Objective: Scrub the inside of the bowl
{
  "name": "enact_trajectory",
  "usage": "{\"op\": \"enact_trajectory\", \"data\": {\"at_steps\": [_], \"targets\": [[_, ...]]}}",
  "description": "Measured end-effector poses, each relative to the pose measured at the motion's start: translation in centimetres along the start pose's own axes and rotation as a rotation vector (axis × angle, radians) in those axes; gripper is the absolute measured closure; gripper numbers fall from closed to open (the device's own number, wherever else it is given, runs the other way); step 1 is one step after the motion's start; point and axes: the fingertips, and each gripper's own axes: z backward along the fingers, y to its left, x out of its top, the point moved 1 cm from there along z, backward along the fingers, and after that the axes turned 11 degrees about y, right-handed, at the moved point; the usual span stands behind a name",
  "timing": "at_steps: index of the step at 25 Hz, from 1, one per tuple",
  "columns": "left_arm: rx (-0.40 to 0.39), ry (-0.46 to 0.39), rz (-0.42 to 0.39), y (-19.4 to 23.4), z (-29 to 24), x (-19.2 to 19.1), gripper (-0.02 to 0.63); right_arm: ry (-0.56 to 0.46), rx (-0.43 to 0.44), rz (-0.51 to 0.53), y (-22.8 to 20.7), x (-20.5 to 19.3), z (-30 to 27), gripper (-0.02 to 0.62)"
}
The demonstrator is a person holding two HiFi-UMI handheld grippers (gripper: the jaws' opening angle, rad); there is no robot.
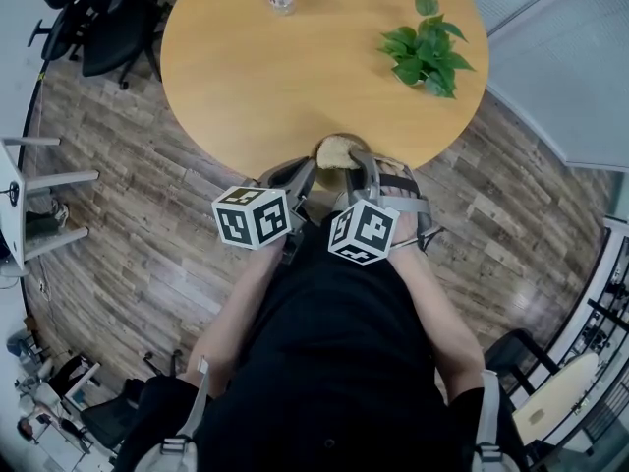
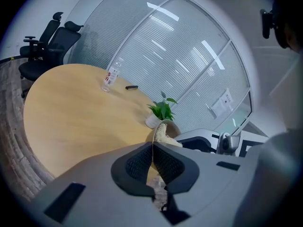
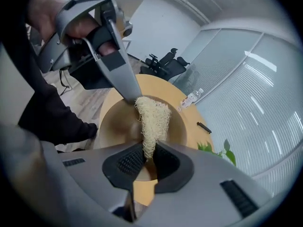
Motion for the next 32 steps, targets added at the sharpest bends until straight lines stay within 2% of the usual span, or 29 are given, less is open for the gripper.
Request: {"op": "enact_trajectory", "data": {"at_steps": [6, 10, 12, 15, 23, 26, 32], "targets": [[0.012, -0.006, -0.104, -1.7, 0.5, 0.8, 0.591, 0.046, -0.059, 0.076, -0.4, -0.1, -0.2, 0.554], [-0.017, -0.034, -0.121, -2.5, 0.8, 1.1, 0.589, 0.074, -0.063, 0.099, -0.5, -0.4, -0.1, 0.554], [-0.020, -0.046, -0.126, -2.6, 0.8, 1.2, 0.589, 0.084, -0.028, 0.090, -0.3, -0.6, 0.0, 0.554], [-0.011, -0.048, -0.154, -2.9, 0.7, 1.3, 0.589, 0.092, 0.077, 0.057, 0.7, -1.0, -0.1, 0.554], [-0.008, -0.029, -0.204, -3.4, 0.0, 1.2, 0.589, 0.063, 0.468, -0.260, 2.5, -1.1, 0.3, 0.554], [-0.014, -0.024, -0.222, -3.6, -0.2, 1.3, 0.588, 0.060, 0.628, -0.445, 2.7, -1.0, 0.3, 0.554], [-0.034, -0.012, -0.235, -3.9, -0.3, 1.2, 0.588, -0.016, 0.866, -0.839, 1.9, -0.4, 0.3, 0.554]]}}
